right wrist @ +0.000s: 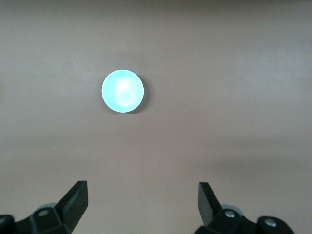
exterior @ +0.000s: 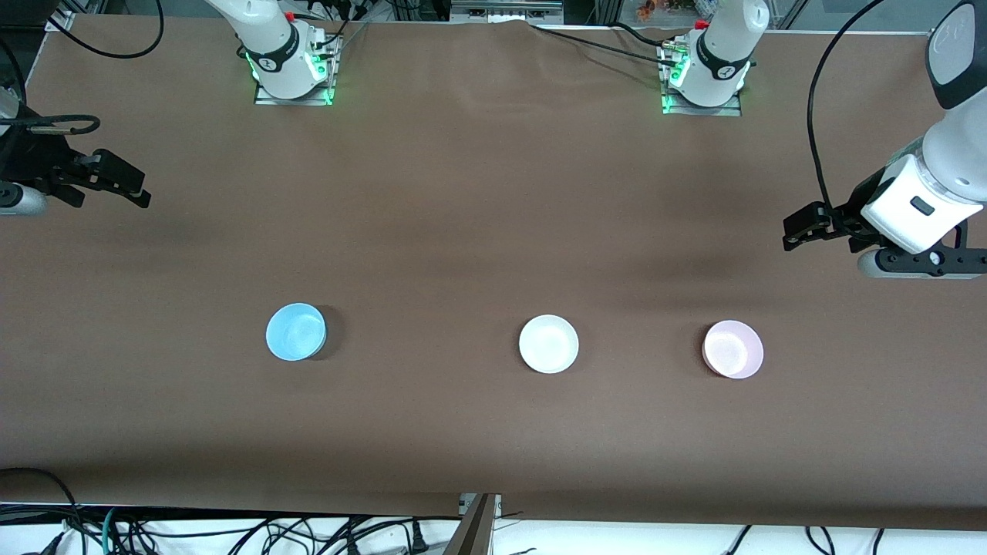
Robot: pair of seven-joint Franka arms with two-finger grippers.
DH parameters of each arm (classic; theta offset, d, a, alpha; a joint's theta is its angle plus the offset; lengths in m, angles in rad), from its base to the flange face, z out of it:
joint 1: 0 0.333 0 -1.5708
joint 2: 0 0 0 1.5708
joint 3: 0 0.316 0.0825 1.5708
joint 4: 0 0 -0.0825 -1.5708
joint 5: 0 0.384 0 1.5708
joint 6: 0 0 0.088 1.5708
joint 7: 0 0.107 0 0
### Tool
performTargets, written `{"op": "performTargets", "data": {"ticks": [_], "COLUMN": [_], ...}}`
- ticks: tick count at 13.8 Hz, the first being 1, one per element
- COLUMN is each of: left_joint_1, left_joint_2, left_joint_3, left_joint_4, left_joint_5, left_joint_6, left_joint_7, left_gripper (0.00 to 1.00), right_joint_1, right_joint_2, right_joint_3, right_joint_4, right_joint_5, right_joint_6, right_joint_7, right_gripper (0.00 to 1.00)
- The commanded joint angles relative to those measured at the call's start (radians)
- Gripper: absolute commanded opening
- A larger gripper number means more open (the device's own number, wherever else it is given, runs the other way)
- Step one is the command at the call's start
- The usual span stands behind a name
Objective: Stack pink and blue bowls on white bowl
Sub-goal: 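Move the left gripper over the pink bowl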
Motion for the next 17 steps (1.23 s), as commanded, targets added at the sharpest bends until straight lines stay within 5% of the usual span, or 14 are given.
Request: {"op": "performTargets", "data": {"ticks": [1,9,17], "left_joint_1": [0.005,-0.006,-0.017], "left_joint_2": [0.013,0.059,0.177], "left_joint_3": [-0.001,-0.001,-0.004], "left_joint_4": [0.025,0.024,0.01], "left_joint_5": [-0.019,-0.008,-0.004], "left_joint_6": [-0.008,0.003,0.17], "left_joint_7": [0.011,0.003,0.006], "left_gripper": [1.0,1.0,1.0], "right_joint_1": [-0.004,-0.005,-0.004], "right_joint_2": [0.008,0.008,0.008], "right_joint_3": [0.002,0.002,0.002], "right_joint_4": [0.02,0.02,0.018], "right_joint_5": [0.015,0.015,0.015], "right_joint_6": [-0.005,-0.005,-0.011], "right_joint_7": [0.006,0.006,0.009], "right_gripper": [1.0,1.0,1.0]}}
